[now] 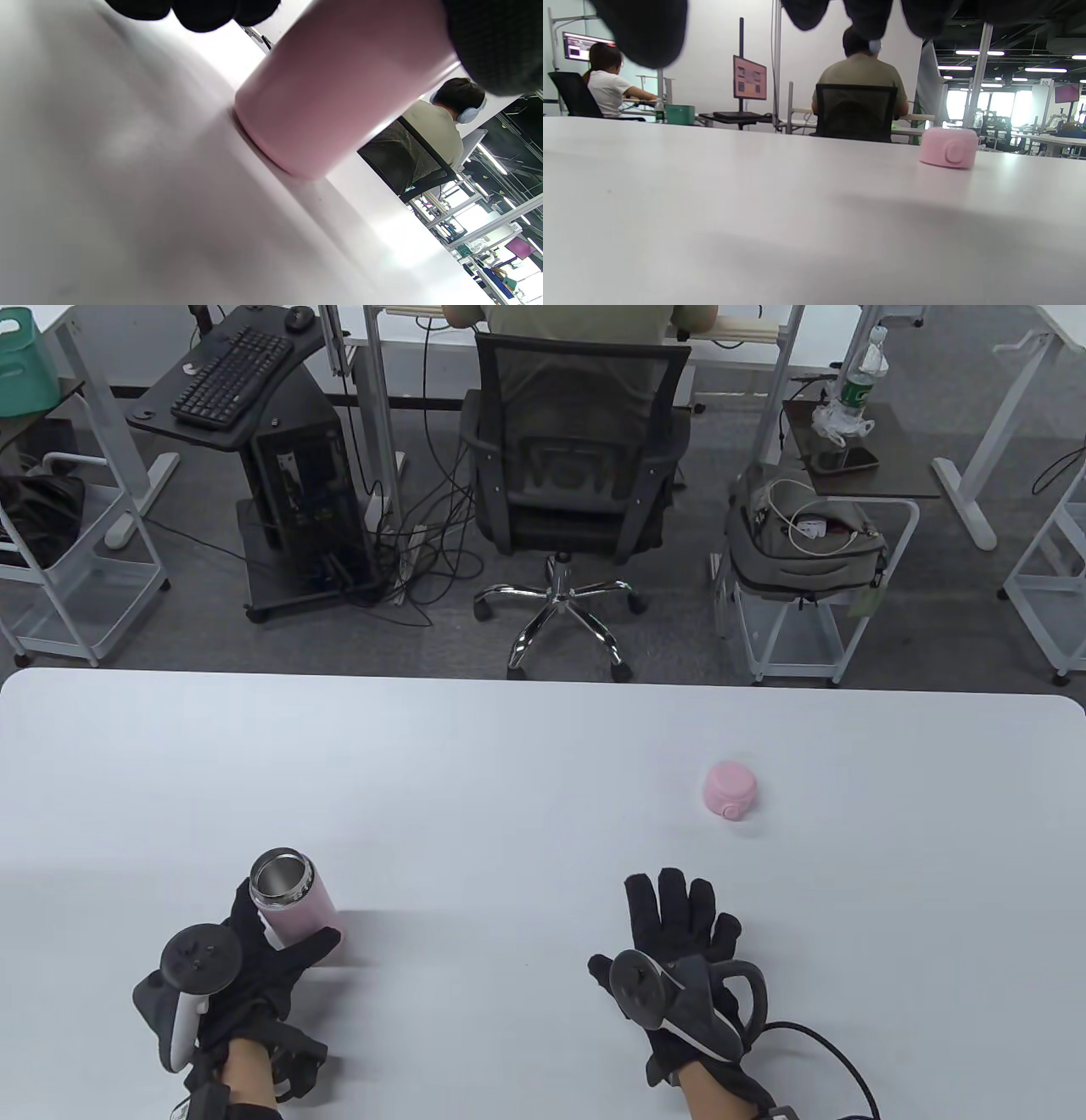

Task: Close thermos by twisting cap

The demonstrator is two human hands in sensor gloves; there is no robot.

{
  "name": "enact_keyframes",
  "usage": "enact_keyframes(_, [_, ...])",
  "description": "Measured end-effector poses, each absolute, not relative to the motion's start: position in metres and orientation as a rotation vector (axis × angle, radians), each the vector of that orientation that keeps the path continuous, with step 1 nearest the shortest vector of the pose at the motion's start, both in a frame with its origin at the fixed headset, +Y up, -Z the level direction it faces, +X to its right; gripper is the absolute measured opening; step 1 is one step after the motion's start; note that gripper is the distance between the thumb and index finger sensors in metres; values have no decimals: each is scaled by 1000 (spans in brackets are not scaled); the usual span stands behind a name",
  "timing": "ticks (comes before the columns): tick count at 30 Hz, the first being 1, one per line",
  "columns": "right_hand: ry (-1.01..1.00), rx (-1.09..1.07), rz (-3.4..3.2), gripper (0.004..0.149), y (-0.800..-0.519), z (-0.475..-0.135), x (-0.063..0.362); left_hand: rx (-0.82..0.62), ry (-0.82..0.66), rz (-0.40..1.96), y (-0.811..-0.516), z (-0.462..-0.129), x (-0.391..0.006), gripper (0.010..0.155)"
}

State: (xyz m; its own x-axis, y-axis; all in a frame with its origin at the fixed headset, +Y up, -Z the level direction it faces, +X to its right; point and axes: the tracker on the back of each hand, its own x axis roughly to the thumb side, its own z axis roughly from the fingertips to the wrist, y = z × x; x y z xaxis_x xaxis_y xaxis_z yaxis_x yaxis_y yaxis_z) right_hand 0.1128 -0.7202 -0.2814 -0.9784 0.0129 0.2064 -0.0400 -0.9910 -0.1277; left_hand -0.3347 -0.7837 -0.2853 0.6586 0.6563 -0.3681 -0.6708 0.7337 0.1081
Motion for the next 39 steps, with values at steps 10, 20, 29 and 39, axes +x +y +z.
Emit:
enact_keyframes(10, [-194, 327, 3090, 96, -722, -282, 113, -14, 396, 767, -781, -291, -329, 106])
enact_keyframes(20, [-193, 320, 3086, 95, -723, -282, 114, 68, 382, 749, -780, -296, -319, 111])
enact_keyframes(29, [-57, 182, 3002, 96, -721, -315, 134, 206, 107, 794, -731, -288, -271, 116])
enact_keyframes(39, [47, -216, 3021, 97, -691, -422, 197, 189, -208, 904, -711, -269, -186, 119])
